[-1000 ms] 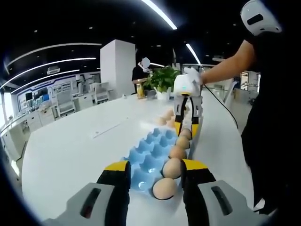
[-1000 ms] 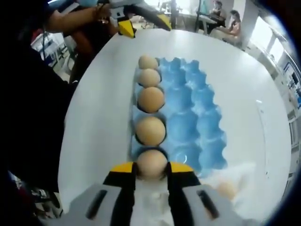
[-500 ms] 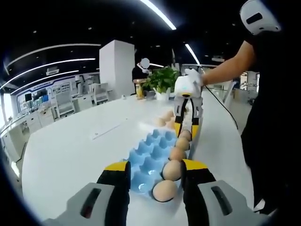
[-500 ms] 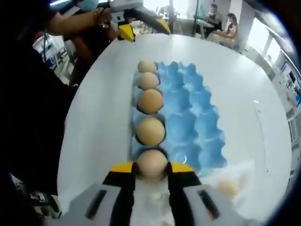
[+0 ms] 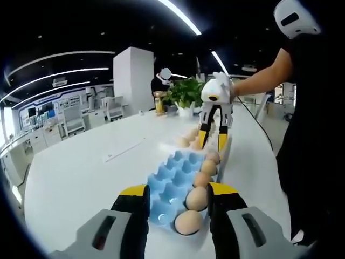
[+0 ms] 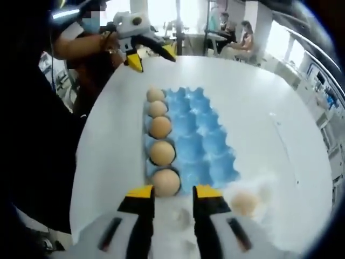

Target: Place the egg into an empty slot of the egg tray after lifting it from the table, then release the egg inside the slot.

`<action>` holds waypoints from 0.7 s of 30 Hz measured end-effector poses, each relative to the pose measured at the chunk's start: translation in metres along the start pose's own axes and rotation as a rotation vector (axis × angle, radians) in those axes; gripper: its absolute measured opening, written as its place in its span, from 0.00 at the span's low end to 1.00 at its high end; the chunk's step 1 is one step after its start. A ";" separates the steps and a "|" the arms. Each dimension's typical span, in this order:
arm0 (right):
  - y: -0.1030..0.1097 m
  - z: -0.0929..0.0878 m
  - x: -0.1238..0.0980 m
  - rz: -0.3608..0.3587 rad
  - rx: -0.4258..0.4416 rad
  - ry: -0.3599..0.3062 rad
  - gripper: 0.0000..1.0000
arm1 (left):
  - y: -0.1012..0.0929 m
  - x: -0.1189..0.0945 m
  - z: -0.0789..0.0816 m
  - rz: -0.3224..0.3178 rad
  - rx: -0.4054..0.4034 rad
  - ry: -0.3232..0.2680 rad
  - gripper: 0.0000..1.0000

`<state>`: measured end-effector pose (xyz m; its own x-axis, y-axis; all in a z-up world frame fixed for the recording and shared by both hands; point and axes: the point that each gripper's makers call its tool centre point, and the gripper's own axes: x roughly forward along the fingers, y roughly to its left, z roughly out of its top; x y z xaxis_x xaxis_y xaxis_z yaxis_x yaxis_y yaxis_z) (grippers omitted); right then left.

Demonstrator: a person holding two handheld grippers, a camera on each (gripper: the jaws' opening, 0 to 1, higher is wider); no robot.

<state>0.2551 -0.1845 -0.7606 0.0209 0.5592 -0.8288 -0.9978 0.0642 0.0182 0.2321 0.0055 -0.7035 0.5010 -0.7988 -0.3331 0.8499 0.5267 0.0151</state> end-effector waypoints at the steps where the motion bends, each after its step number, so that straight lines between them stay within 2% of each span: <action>1: -0.002 -0.002 -0.002 -0.006 0.009 -0.001 0.27 | 0.000 0.000 0.000 -0.001 -0.001 -0.001 0.43; 8: -0.025 -0.013 -0.017 -0.108 0.046 -0.024 0.27 | 0.001 0.002 0.000 -0.003 0.000 0.001 0.43; 10: -0.029 -0.015 -0.017 -0.113 0.060 -0.028 0.27 | 0.000 0.002 -0.001 -0.004 0.000 0.005 0.43; 17: -0.047 -0.024 -0.014 -0.182 0.048 0.001 0.26 | 0.002 0.000 -0.002 0.005 -0.001 0.007 0.43; 18: -0.053 -0.029 -0.012 -0.197 0.040 0.024 0.26 | 0.003 -0.001 -0.002 0.008 -0.001 0.008 0.43; 21: -0.057 -0.030 -0.007 -0.198 0.055 0.027 0.26 | 0.004 -0.003 -0.003 0.019 -0.006 0.003 0.43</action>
<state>0.3095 -0.2170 -0.7727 0.2138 0.5089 -0.8339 -0.9694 0.2159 -0.1168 0.2339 0.0113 -0.7048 0.5163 -0.7878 -0.3359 0.8393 0.5434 0.0157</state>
